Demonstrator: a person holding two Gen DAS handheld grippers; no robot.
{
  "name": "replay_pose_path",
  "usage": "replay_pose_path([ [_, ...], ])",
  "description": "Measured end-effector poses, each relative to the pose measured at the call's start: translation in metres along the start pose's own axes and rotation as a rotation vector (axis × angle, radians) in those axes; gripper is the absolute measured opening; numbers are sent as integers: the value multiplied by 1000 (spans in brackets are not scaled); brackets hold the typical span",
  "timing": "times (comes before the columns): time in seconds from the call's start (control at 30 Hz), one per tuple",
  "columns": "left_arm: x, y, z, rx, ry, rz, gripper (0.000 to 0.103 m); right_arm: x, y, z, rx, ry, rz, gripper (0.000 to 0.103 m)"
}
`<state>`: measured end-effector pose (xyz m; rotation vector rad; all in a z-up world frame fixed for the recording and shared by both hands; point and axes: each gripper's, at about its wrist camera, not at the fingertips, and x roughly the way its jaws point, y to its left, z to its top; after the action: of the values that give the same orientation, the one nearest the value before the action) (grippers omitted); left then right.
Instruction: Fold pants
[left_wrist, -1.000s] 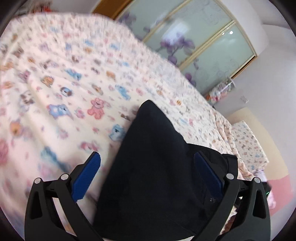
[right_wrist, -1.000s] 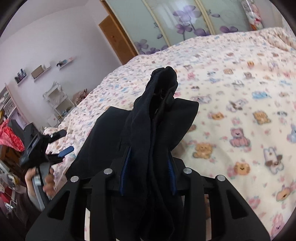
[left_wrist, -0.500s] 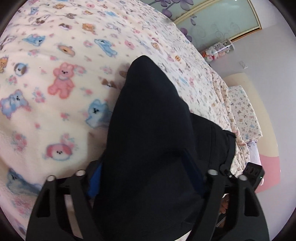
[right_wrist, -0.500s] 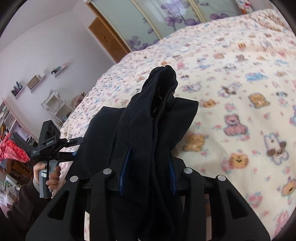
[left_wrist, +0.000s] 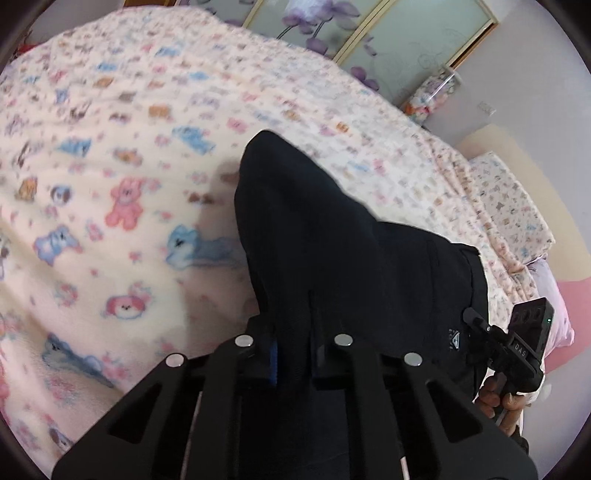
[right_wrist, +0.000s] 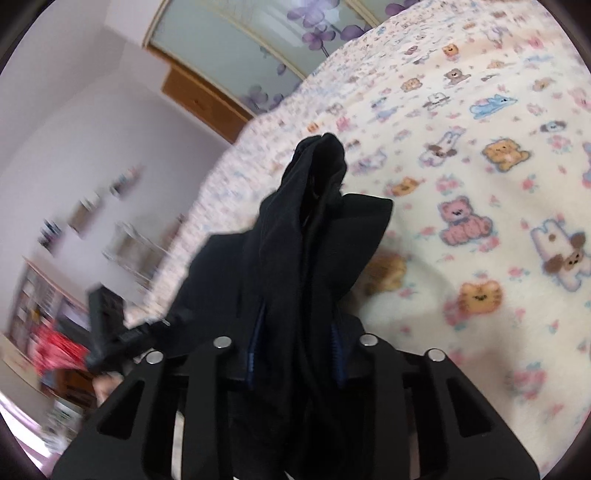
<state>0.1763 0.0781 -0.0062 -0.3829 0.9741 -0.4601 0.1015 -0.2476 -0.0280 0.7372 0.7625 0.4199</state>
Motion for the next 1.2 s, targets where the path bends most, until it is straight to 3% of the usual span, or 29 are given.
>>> replay_pose_path([
  [0.2,-11,-34,14,36,-87,-88,10,-17,13,14,-23,-83,46,27],
  [0.47,18,-75,32,73,-199,-172,10,-59,-9,51,-18,-311,36,26],
  [0.53,44,-71,36,58,-175,-134,12,-55,-29,58,18,-330,-12,26],
  [0.63,92,-55,34,-25,-82,-70,13,-27,-62,55,70,-244,-185,27],
  [0.67,102,-48,31,-51,-81,-59,16,-19,-67,53,71,-229,-228,28],
  [0.73,108,-40,27,-89,-103,-79,24,-16,-70,53,86,-233,-222,31],
  [0.77,108,-36,25,-109,-103,-76,34,-16,-69,54,85,-227,-231,36],
  [0.83,103,-28,26,-150,-102,-67,46,-15,-65,54,67,-222,-277,51],
  [0.87,98,-25,27,-170,-107,-71,48,-16,-64,52,70,-221,-304,63],
  [0.93,77,-19,30,-201,-154,-27,60,-29,-67,53,104,-249,-322,65],
  [1.0,53,-18,31,-187,-226,-7,64,-50,-64,53,149,-328,-348,65],
  [1.03,40,-24,32,-152,-267,-16,65,-63,-57,53,147,-390,-330,65],
  [1.1,25,-43,33,-67,-306,-59,80,-75,-42,59,105,-428,-257,65],
  [1.13,22,-59,33,-14,-305,-99,85,-75,-30,61,68,-408,-184,67],
  [1.2,28,-86,31,54,-270,-172,93,-68,-12,61,21,-351,-104,81],
])
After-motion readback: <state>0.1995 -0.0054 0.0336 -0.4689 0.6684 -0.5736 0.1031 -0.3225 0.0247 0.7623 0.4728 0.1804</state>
